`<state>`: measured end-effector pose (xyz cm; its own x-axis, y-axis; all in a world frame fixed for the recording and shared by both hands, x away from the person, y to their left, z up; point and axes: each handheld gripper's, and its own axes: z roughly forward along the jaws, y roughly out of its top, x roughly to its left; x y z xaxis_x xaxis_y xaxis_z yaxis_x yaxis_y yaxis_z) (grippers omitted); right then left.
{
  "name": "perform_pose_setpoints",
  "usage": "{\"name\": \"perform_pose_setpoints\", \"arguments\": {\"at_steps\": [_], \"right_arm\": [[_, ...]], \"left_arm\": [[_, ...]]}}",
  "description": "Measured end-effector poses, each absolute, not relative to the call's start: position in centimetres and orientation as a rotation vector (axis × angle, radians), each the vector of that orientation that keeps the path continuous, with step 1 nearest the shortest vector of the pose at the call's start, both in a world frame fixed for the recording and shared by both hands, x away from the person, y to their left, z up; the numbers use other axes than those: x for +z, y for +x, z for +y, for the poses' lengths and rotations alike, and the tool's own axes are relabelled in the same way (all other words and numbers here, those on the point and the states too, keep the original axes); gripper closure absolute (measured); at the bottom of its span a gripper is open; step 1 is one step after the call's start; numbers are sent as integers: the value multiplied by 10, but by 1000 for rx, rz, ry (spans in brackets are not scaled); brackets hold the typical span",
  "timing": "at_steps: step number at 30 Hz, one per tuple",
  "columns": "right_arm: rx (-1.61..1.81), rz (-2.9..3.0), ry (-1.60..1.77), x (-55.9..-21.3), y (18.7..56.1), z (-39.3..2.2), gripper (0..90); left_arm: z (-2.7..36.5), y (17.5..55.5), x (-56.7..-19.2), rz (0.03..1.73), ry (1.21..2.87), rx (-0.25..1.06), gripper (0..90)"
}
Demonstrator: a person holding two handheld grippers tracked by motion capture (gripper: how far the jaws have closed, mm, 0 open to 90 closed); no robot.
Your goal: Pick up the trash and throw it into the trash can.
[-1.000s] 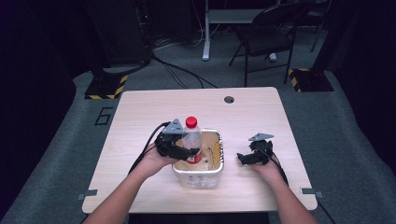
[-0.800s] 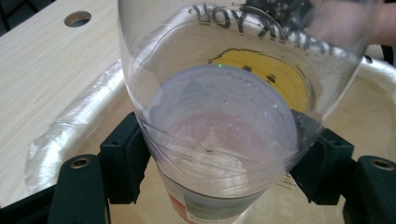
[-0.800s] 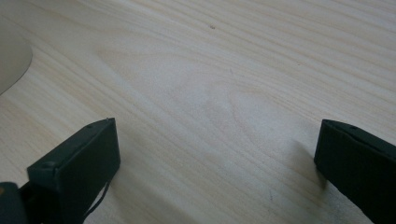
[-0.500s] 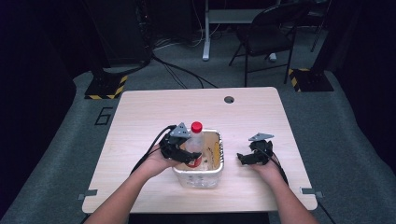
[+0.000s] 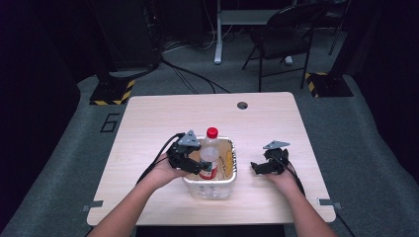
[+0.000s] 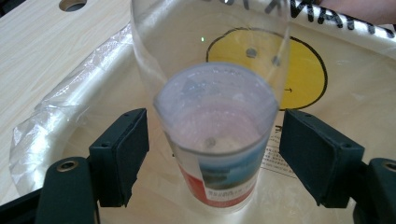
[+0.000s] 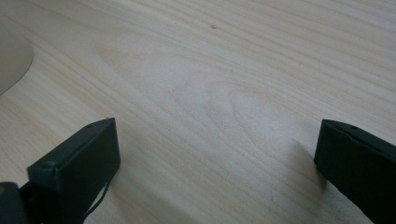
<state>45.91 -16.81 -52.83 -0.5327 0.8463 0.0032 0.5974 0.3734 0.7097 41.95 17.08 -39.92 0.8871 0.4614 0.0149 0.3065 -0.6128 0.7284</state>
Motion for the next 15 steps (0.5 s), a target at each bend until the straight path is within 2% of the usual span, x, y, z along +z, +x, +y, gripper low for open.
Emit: {"name": "perform_pose_setpoints", "arguments": {"at_steps": [15], "right_arm": [[950, 2277, 1260, -528, 459, -168, 0]], "left_arm": [[182, 419, -394, 581, 2225, 282, 248]]}}
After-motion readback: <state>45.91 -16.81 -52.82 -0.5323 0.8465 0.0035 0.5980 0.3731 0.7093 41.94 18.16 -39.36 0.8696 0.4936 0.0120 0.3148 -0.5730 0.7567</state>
